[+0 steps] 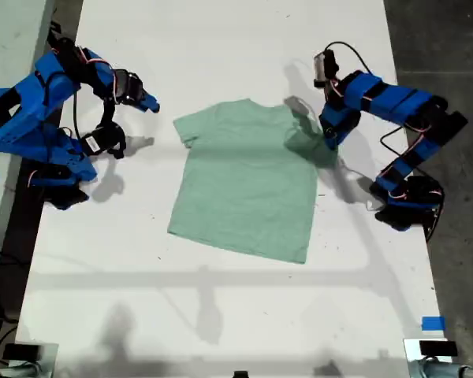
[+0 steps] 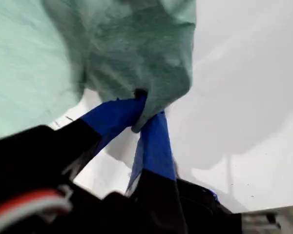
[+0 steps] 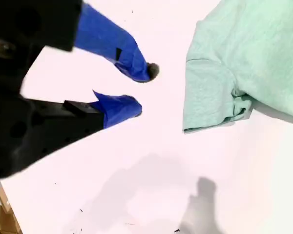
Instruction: Fold tshirt
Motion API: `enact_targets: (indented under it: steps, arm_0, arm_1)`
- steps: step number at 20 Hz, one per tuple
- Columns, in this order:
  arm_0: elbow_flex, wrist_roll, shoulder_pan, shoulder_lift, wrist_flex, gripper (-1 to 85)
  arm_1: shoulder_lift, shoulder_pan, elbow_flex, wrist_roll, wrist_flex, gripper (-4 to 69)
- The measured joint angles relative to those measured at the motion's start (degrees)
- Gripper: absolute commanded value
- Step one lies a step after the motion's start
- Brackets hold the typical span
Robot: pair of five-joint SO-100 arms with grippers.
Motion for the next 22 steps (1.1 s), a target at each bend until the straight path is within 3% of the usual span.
enact_targets:
  steps: [2, 6, 13, 15, 16, 18, 19, 22]
  arm_0:
    - [0.0, 0.0, 0.0, 0.0, -0.2, 8.0]
    - [0.2, 0.0, 0.1, 0.0, -0.6, 8.1]
    - [0.9, 0.0, 0.8, 0.0, -1.1, 8.5]
    - [1.2, -0.1, 1.1, 0.0, -1.2, 8.5]
    - [1.2, -0.2, 1.3, 0.0, -1.5, 8.5]
    - [1.6, -0.2, 1.5, 0.0, -1.8, 10.1]
    - [1.6, -0.2, 1.8, 0.0, -1.8, 11.2]
    - [1.8, -0.2, 1.8, 0.0, -1.8, 11.8]
  arm_1:
    - [4.2, -1.7, -5.2, 1.6, 6.6, -0.2]
    - [4.1, -9.3, -18.7, 6.4, 12.9, -0.2]
    - [-22.9, -24.5, -52.7, 15.9, 14.1, -0.2]
    - [-29.4, -26.4, -56.2, 17.5, 10.0, -0.2]
    - [-32.2, -27.0, -56.4, 18.6, 7.5, 8.0]
    - [-38.5, -28.2, -56.4, 20.2, 2.6, 38.0]
    - [-40.8, -28.8, -56.4, 20.7, 1.8, 39.7]
    - [-40.7, -30.3, -56.5, 20.7, 3.0, 32.5]
